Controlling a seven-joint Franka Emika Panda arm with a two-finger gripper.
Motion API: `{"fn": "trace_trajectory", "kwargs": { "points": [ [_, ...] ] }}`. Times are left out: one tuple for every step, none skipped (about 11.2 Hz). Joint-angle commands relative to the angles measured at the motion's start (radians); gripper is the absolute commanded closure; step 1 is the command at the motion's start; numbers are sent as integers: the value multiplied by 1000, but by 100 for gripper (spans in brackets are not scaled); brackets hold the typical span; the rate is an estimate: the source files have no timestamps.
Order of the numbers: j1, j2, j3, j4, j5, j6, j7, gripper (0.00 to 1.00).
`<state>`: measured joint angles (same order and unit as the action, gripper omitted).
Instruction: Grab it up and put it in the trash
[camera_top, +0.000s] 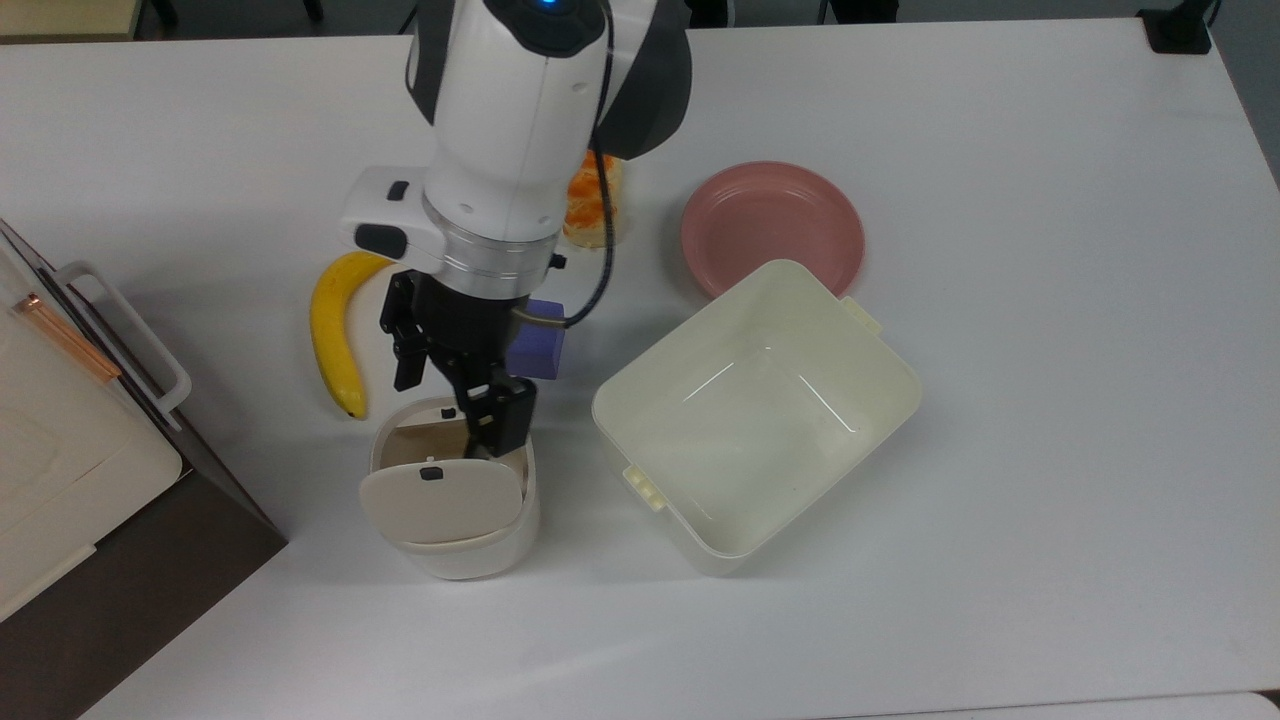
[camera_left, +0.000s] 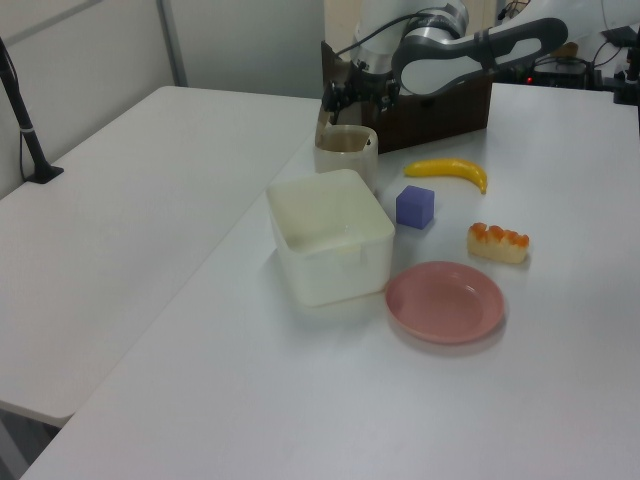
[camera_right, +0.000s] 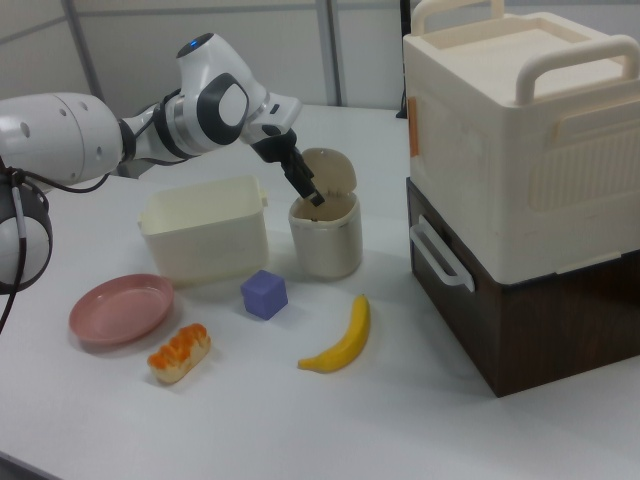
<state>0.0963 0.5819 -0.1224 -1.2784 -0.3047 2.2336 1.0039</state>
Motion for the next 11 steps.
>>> {"fn": "trace_trajectory", "kwargs": {
  "points": [
    [5,-114,17,-149,-5,5,-166,2],
    [5,-147,17,-185,-4,0,-230,2],
    [5,-187,18,-234,-2,0,-301,2],
    [5,-232,18,-284,-1,-5,-368,2],
    [8,-281,21,-356,-1,-38,-458,0],
    [10,-318,24,-386,-1,-92,-550,0],
    [10,-351,24,-401,1,-156,-611,0],
    [8,-379,24,-409,15,-208,-667,0],
    [8,-417,24,-420,38,-251,-742,0],
    [-1,-460,24,-427,62,-305,-813,0],
    [-10,-497,20,-429,103,-354,-856,0]
  ]
}}
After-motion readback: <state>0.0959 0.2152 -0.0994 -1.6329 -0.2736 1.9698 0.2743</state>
